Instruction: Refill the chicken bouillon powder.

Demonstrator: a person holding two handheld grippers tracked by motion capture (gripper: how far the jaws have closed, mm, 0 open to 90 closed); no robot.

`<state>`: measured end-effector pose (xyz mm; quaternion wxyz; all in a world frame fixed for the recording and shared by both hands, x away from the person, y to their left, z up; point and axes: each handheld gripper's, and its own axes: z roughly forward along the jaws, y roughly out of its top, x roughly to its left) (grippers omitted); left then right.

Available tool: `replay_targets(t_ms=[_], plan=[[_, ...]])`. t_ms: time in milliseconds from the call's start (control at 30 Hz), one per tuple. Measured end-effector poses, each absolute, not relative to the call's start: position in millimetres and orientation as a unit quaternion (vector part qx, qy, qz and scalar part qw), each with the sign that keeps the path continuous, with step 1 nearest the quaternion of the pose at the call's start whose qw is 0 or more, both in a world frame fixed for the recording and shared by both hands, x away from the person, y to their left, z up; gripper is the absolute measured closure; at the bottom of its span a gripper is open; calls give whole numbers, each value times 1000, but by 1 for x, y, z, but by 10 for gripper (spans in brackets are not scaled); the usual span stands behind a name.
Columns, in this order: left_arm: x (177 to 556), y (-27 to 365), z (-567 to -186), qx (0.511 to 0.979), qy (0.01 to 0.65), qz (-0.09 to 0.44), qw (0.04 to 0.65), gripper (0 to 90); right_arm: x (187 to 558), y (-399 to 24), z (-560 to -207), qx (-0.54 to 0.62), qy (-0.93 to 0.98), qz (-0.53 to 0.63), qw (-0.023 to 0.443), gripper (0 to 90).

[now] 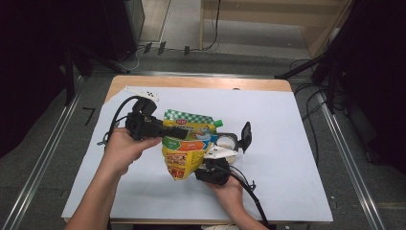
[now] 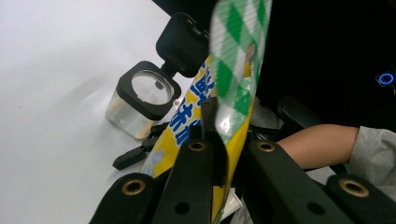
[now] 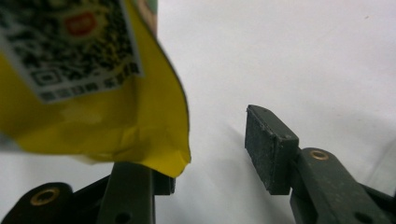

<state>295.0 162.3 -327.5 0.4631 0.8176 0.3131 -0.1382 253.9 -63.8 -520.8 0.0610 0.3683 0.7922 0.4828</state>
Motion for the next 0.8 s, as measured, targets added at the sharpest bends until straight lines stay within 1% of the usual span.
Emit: replay_targets(t_ms=[133, 167, 200, 433, 700, 800], plan=[[297, 162, -331, 816, 325, -130, 460, 900, 252, -64, -517, 354, 793, 490, 70, 576], [298, 162, -332, 816, 329, -125, 459, 900, 251, -64, -516, 349, 792, 496, 64, 581], [298, 162, -333, 816, 333, -120, 457, 900, 249, -63, -515, 346, 795, 495, 66, 606], [301, 161, -337, 820, 348, -92, 445, 897, 242, -58, -512, 309, 816, 482, 83, 615], [302, 159, -341, 822, 351, -83, 440, 860, 234, -54, -506, 276, 824, 485, 94, 619], [302, 155, -344, 827, 350, -84, 432, 840, 234, -54, -504, 276, 821, 493, 83, 620]])
